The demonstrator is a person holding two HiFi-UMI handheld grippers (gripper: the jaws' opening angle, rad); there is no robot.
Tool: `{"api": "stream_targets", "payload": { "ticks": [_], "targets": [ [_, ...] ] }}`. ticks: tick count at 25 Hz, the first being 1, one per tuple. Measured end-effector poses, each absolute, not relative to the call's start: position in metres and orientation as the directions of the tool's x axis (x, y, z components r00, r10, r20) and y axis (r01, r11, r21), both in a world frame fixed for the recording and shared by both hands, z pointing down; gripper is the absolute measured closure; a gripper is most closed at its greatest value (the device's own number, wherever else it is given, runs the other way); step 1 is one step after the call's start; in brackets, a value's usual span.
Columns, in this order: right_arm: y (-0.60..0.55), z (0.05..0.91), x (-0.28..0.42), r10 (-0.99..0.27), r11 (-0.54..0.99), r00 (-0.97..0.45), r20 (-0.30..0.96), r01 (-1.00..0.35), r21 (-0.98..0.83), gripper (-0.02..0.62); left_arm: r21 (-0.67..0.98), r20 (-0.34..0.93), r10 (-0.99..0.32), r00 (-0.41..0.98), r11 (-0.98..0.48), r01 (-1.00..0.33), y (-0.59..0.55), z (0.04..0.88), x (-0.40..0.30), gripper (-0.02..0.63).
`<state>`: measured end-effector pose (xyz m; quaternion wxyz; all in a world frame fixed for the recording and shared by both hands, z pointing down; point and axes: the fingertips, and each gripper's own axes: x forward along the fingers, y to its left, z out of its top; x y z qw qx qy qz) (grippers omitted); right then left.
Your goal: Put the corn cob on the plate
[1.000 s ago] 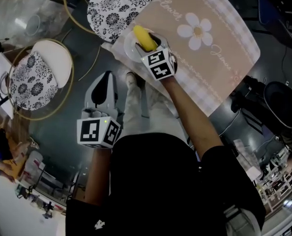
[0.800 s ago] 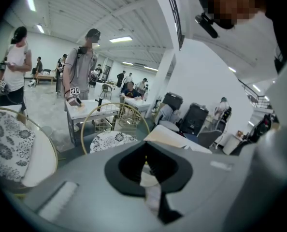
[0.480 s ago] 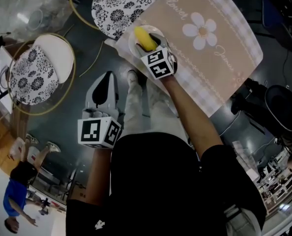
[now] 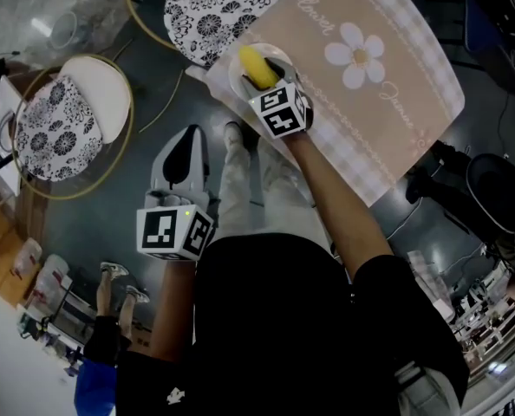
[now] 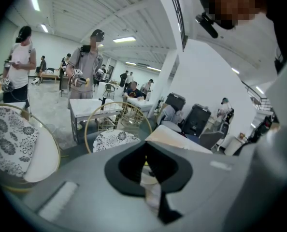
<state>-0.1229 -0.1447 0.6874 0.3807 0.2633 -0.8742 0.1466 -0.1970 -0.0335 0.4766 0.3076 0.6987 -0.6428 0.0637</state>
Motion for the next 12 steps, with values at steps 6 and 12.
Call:
{"api": "stream_targets", "payload": {
  "ticks": [6,12],
  "targets": [
    [-0.1435,0.6899,-0.1232,-0.36,0.821,-0.556,0.749,-0.57,-0.029,0.33,0.358,0.473,-0.864,0.171,0.011,-0.934,-0.0348,0.4755,-0.196,0.597],
    [-0.1474,0.682,-0.1197,-0.384,0.81,-0.559,0.735,-0.586,-0.023,0.331,0.322,0.48,-0.857,0.187,-0.026,-0.946,-0.0346,0.4732,-0.1899,0.597]
  ]
}}
